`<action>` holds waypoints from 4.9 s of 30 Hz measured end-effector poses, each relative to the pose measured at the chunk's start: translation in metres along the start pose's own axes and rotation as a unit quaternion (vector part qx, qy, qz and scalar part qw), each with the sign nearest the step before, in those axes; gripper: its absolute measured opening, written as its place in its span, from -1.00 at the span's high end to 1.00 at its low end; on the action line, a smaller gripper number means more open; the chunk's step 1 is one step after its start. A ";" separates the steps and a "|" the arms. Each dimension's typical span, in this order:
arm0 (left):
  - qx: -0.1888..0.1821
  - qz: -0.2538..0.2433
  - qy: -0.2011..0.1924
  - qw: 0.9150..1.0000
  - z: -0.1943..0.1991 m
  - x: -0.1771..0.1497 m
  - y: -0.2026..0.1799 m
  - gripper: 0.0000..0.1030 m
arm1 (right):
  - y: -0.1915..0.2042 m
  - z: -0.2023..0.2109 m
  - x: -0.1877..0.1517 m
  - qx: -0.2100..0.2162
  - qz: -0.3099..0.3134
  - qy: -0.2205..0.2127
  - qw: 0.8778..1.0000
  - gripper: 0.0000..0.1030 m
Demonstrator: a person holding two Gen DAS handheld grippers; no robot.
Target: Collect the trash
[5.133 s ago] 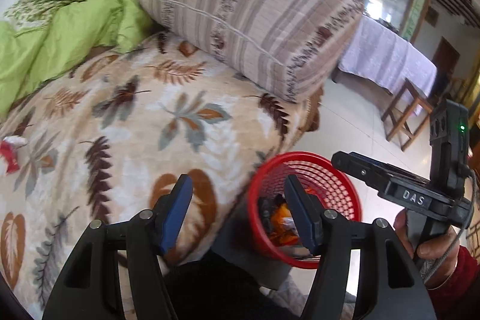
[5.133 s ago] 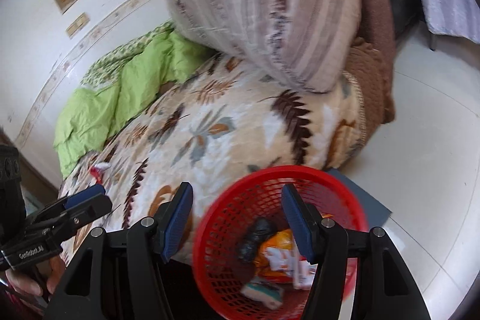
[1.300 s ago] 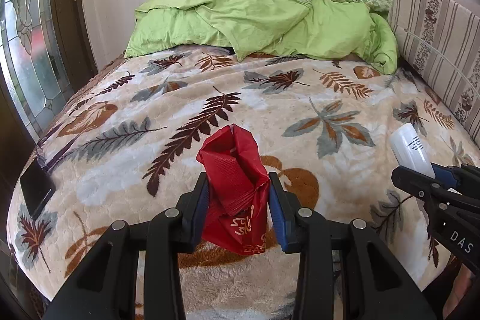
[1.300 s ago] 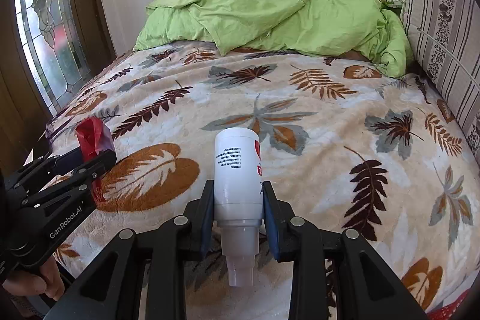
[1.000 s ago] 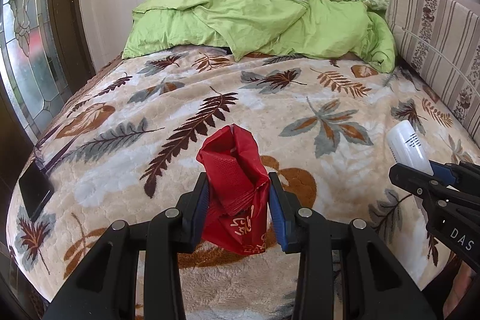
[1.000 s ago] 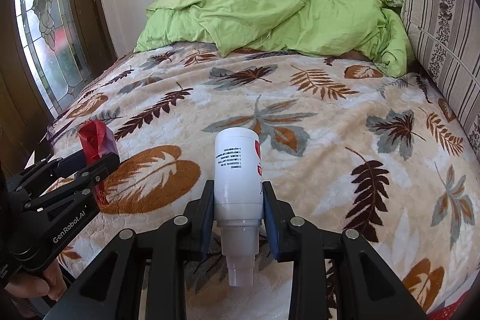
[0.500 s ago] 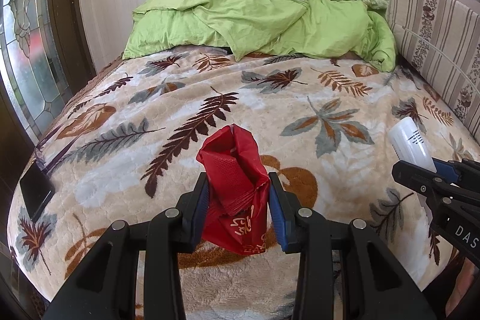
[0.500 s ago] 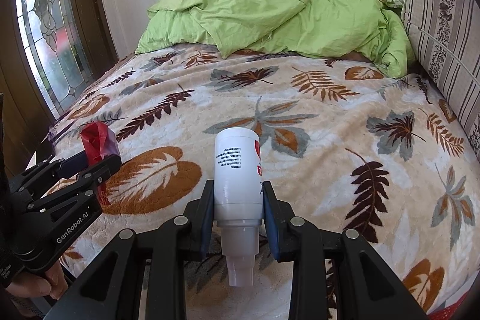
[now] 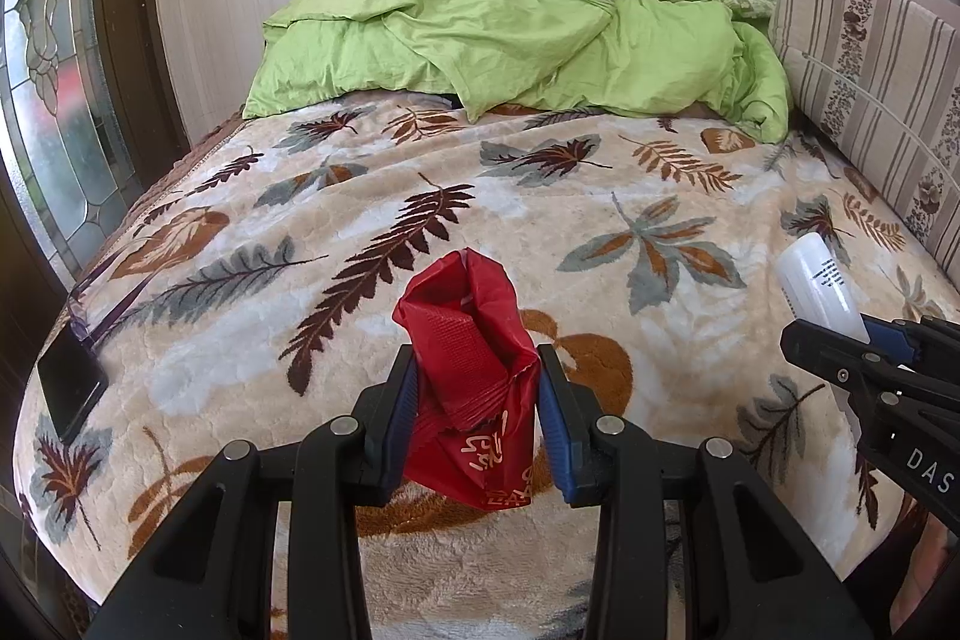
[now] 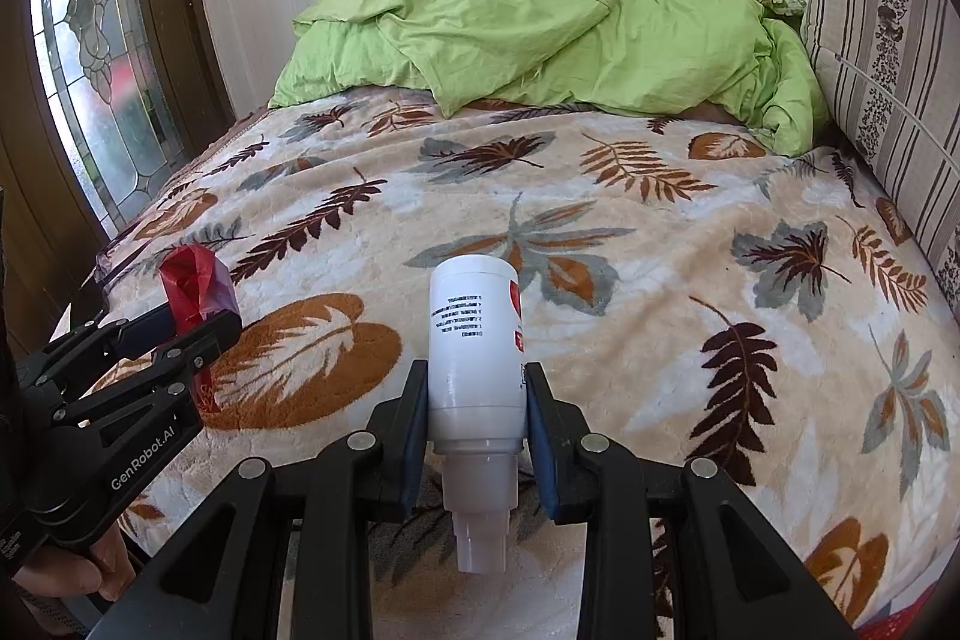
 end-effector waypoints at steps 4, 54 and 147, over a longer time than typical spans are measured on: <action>-0.001 0.000 0.000 1.000 0.001 0.000 0.000 0.29 | 0.000 0.000 0.000 0.000 0.000 0.000 1.000 0.39; -0.418 -0.203 0.049 0.884 0.169 -0.006 -0.319 -0.51 | -0.248 0.298 -0.169 -0.311 -0.301 -0.051 0.900 -0.33; -0.152 -0.149 -0.042 0.976 0.148 -0.026 -0.130 -0.99 | -0.131 0.258 -0.154 -0.395 -0.240 -0.042 0.886 -0.99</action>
Point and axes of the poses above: each gripper's, at about its wrist camera, not at the fingertips, and z roughly against the way its jaws point, y to its left, x to its top, the point moved 3 cm from there along -z, roughly the way its jaws point, and after that the axes turned 1 degree about -y, right-handed, at the moved point
